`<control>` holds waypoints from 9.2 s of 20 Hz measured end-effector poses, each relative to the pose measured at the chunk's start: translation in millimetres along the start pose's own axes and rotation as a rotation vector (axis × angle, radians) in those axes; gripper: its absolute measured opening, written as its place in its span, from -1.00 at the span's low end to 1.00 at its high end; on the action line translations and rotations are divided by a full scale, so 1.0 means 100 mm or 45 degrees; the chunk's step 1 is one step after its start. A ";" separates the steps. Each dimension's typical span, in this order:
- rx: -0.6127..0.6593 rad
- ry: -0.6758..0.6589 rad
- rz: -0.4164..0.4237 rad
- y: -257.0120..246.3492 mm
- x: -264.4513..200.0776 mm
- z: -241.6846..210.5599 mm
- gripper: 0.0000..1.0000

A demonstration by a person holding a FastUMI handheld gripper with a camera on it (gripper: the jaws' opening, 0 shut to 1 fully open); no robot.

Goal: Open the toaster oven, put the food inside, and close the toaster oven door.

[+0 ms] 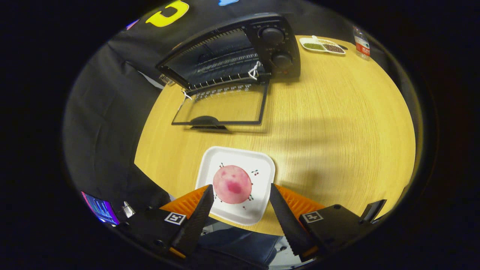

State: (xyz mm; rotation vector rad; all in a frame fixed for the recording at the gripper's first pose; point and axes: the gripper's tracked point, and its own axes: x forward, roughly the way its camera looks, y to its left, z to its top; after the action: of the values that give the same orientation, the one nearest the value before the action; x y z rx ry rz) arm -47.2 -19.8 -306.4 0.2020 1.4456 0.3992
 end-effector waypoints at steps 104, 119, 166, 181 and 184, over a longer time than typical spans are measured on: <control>1.596 -1.081 0.322 0.95 0.58 2.58 0.66; 0.763 -0.865 0.064 1.31 0.41 1.71 0.96; -0.035 -0.508 -0.577 0.88 0.85 0.98 0.97; -0.140 -0.846 -0.584 1.23 0.17 1.40 0.97; -0.166 -0.953 -0.592 1.33 -0.13 1.50 0.97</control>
State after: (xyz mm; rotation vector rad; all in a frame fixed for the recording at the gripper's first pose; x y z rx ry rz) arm 81.1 113.2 -226.8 -0.0919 0.6891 0.0167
